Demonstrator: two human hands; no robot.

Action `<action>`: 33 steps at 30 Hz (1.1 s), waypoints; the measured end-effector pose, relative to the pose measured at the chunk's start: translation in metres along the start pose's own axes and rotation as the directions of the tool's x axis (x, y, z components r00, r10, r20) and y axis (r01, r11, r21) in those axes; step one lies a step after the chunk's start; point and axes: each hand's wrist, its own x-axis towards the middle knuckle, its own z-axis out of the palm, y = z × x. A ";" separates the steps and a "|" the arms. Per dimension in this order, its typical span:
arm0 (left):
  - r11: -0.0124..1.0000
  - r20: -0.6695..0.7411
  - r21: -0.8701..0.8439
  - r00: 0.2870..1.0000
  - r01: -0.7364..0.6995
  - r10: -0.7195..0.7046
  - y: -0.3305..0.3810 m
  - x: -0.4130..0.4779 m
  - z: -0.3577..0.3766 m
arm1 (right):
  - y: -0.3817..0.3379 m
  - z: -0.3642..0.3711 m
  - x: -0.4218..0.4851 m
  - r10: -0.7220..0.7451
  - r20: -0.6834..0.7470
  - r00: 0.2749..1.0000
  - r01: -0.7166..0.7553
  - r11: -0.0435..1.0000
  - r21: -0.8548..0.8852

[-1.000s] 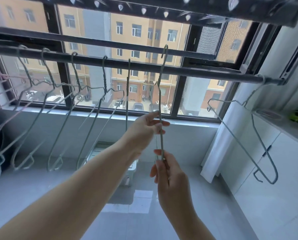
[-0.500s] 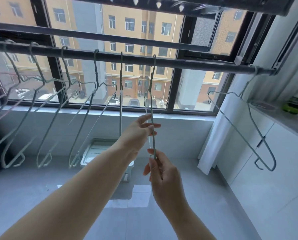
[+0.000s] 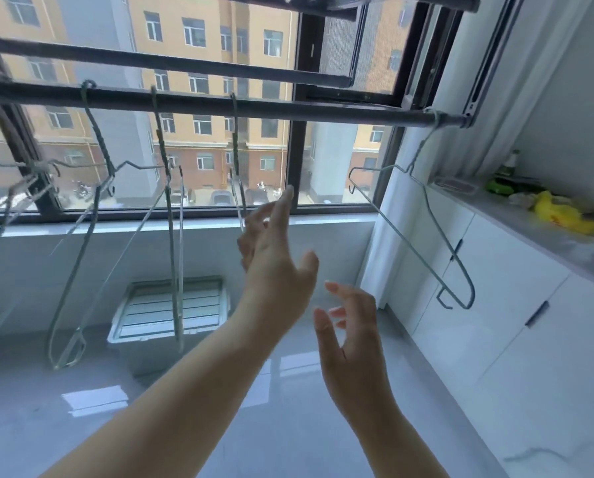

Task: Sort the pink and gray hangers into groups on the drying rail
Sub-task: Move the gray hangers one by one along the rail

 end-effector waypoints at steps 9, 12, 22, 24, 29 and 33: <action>0.996 0.420 -0.005 0.904 -0.093 0.086 0.019 -0.027 0.094 | 0.064 -0.108 0.036 -0.048 -0.394 0.918 -0.106 0.927 -0.360; 0.997 0.472 0.000 0.879 -0.081 0.072 0.025 -0.028 0.120 | 0.087 -0.130 0.049 0.135 -0.329 0.935 -0.241 0.920 -0.308; 0.999 0.470 -0.043 0.882 0.001 0.019 0.032 -0.014 0.167 | 0.112 -0.136 0.063 0.309 0.000 0.951 -0.308 0.951 0.010; 0.997 0.464 -0.065 0.886 0.038 -0.004 0.030 -0.013 0.169 | 0.112 -0.134 0.064 0.303 0.052 0.952 -0.307 0.946 0.105; 0.994 0.432 -0.077 0.901 0.074 -0.033 0.023 -0.013 0.165 | 0.107 -0.122 0.069 0.237 0.079 0.968 -0.249 0.946 0.210; 0.991 0.401 -0.080 0.914 0.103 -0.062 0.015 -0.010 0.152 | 0.102 -0.112 0.076 0.192 0.039 0.981 -0.195 0.940 0.281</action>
